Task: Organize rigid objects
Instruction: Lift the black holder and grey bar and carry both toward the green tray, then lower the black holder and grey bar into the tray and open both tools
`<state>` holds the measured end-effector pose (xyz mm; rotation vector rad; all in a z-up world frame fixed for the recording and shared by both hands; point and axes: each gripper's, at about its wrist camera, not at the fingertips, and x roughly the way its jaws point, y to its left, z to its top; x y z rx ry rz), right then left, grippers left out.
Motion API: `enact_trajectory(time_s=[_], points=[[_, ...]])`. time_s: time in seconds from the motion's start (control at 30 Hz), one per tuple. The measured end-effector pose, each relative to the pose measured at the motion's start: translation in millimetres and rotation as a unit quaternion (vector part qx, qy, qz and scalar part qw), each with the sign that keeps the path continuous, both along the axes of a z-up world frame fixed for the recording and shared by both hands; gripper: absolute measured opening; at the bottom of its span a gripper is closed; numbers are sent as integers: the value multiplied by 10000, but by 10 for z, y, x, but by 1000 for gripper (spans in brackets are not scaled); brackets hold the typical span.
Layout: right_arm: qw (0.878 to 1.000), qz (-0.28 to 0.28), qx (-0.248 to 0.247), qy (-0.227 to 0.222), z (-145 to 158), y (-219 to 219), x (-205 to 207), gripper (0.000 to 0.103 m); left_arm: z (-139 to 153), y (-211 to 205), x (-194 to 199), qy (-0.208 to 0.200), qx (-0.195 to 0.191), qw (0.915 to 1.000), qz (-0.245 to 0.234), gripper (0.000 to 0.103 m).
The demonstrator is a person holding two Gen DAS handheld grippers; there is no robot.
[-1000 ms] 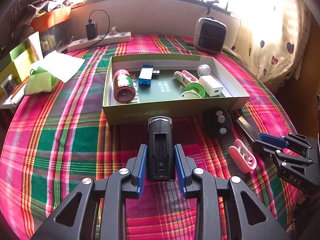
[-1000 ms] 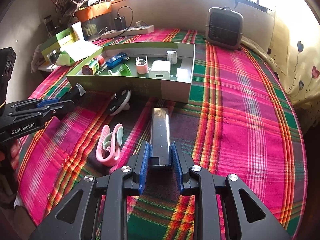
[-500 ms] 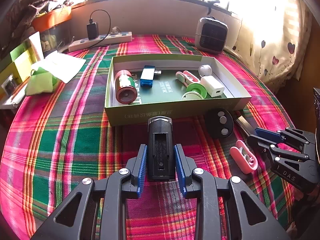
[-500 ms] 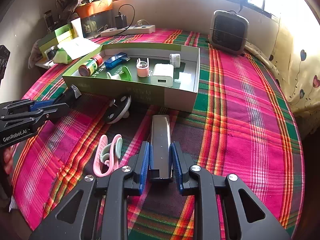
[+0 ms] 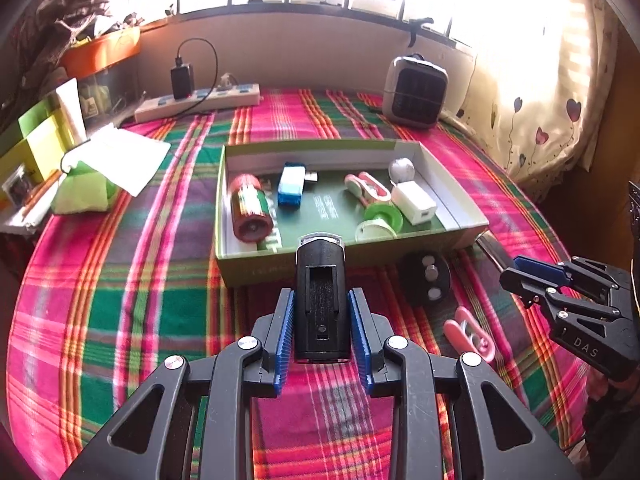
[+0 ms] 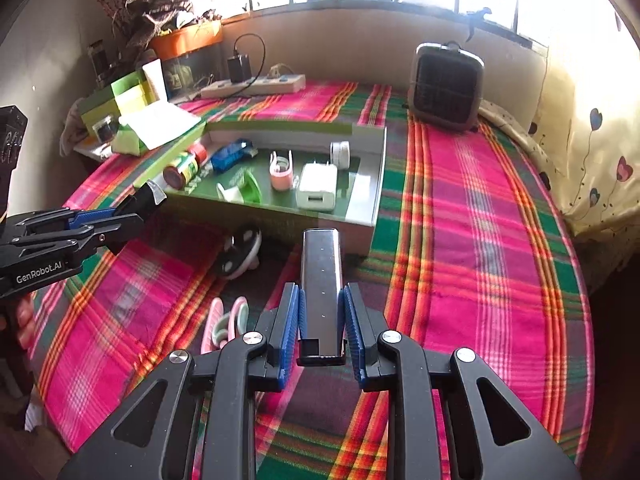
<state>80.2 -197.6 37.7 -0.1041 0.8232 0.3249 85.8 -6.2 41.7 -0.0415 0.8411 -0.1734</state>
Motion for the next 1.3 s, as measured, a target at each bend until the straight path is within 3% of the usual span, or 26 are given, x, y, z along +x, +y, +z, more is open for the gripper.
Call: enact_trajectory(time_s=[0.5,1.3], points=[[9997,-139,79,-204,289,72,483,24,109,31,440,-19,-35,10000,-80,26],[9993,-338,0,184,17,156,1187,24,-186,-68,1035,361,-80,9992,-125,26]])
